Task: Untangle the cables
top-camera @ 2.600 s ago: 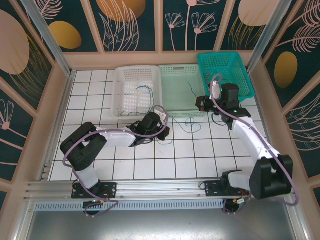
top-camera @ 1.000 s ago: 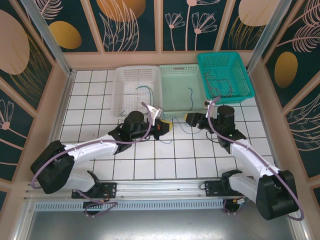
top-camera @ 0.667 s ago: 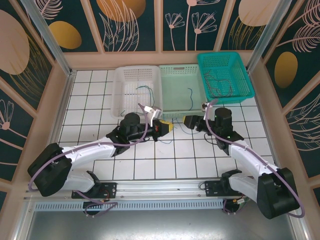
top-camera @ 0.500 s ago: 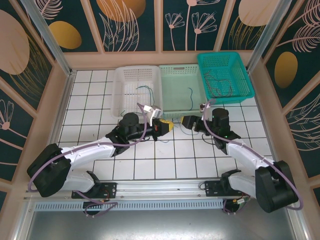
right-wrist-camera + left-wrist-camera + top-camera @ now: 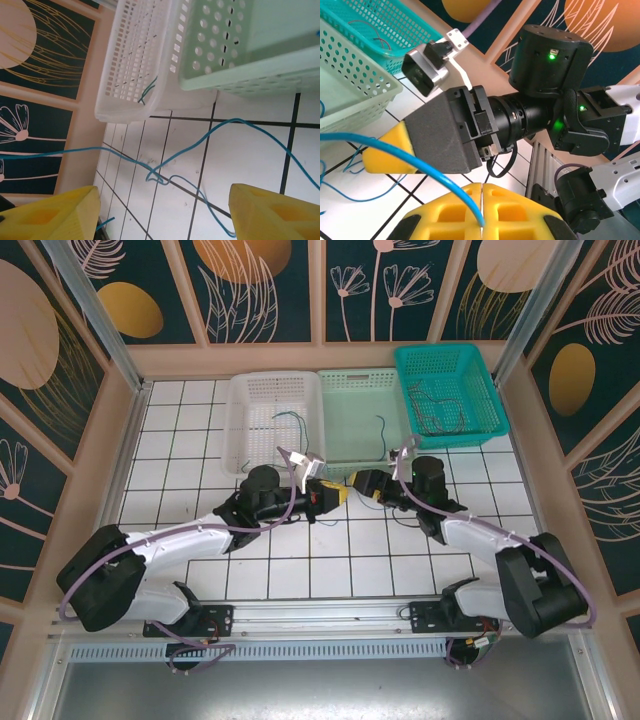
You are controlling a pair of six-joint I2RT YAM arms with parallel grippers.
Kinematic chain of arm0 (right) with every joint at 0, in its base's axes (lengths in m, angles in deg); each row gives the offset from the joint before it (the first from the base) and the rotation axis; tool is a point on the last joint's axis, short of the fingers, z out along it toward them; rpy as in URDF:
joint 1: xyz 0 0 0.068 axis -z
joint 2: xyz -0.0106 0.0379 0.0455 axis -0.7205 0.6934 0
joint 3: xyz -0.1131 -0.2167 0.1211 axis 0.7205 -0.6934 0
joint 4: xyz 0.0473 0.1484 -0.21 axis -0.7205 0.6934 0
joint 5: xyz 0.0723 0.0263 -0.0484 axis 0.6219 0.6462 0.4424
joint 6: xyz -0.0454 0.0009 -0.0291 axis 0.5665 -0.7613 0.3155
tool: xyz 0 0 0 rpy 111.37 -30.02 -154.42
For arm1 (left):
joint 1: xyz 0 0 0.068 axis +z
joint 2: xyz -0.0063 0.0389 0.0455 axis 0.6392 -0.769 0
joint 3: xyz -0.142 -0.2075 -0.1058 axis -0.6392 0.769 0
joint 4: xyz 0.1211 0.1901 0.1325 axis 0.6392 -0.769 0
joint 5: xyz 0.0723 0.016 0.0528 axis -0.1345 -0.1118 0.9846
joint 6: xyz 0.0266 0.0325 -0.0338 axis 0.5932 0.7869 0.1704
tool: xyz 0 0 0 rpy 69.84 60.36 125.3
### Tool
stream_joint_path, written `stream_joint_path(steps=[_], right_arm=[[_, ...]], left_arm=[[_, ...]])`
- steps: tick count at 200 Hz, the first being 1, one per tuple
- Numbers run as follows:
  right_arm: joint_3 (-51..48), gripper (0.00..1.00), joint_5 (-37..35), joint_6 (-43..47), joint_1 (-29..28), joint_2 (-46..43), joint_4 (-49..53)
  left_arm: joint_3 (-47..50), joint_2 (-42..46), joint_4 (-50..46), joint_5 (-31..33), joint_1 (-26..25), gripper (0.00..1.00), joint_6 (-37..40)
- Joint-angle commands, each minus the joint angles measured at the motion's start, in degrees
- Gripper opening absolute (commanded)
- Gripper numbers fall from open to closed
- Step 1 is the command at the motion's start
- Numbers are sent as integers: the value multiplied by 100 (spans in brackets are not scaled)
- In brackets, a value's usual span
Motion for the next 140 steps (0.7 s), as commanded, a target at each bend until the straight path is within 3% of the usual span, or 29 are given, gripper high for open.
stream_joint_path(steps=[1, 34, 95, 119, 140], right_arm=[[296, 67, 352, -324, -120, 298, -100], [397, 67, 235, -280, -257, 464, -41], [800, 63, 129, -455, -415, 1187, -320], [881, 46, 46, -449, -442, 1388, -299], [902, 14, -181, -233, -491, 1381, 52]], left_arm=[[-86, -64, 62, -110, -5, 3, 160], [-121, 21, -199, 86, -14, 3, 356], [-147, -64, -144, -170, -136, 3, 559], [-130, -21, -144, -168, -162, 3, 656], [-81, 134, -287, 72, -162, 3, 750]])
